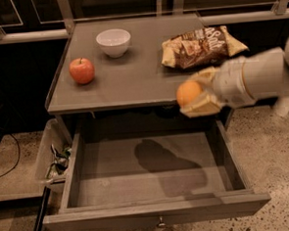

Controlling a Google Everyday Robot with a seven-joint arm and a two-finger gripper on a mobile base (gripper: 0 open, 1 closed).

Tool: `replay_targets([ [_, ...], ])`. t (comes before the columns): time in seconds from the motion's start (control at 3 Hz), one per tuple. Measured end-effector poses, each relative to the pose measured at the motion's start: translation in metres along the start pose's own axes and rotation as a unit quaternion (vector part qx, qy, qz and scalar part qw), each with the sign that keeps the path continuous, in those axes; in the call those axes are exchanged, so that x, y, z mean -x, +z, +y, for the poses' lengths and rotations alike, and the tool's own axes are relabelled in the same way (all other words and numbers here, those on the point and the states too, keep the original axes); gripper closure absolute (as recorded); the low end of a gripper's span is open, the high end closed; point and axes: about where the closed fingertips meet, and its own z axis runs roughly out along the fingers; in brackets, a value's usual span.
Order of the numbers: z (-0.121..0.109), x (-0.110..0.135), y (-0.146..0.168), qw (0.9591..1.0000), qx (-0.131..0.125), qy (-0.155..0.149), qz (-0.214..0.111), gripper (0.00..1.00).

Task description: Place orange into top drawer

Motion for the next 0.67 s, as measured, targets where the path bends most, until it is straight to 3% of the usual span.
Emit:
replay_targets([
  [0.33, 0.0601, -0.0628, -0.0072, 0.9985, 0.013, 0.028, 0.045, 1.0],
  [0.67, 0.061, -0.0575, -0.0024, 0.9989, 0.011, 0.017, 0.043, 1.0],
])
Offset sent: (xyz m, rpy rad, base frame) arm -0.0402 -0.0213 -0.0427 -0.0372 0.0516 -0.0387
